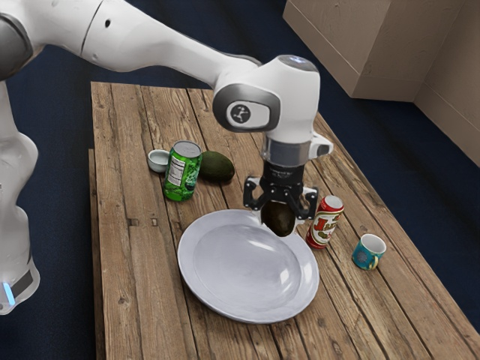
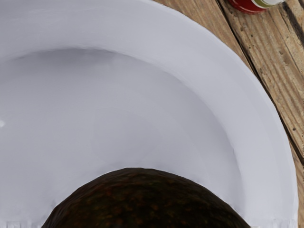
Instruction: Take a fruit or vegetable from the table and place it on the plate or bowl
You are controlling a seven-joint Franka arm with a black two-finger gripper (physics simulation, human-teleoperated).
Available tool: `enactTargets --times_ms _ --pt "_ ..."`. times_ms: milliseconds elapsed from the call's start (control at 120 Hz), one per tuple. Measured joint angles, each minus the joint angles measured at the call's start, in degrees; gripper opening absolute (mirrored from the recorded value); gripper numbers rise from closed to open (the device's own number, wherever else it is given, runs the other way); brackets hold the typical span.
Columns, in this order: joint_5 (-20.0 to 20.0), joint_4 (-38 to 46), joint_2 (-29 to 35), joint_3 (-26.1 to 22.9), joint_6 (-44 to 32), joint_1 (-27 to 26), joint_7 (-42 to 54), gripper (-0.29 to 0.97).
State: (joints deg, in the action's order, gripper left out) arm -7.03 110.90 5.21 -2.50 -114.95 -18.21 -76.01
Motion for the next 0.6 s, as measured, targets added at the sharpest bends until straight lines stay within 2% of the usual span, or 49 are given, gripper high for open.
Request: enactTargets --times_ms 200,317,483,542,600 --pt "-0.1 -0.1 0.1 -3.0 -0.2 -0.4 -3.2 0.38" --pt "-0.2 -0.2 0.2 -3.7 -0.3 -1.0 -5.2 0.55" --pt "-0.1 -0.2 0.1 -3.5 -0.4 -0.8 -7.6 0.64" --pt "-1.4 -1.5 -0.2 0.4 -0.4 -1.5 -8.9 0.65" --pt "-0.4 -9.3 0.6 7.3 5.1 -2.7 -13.0 0.66"
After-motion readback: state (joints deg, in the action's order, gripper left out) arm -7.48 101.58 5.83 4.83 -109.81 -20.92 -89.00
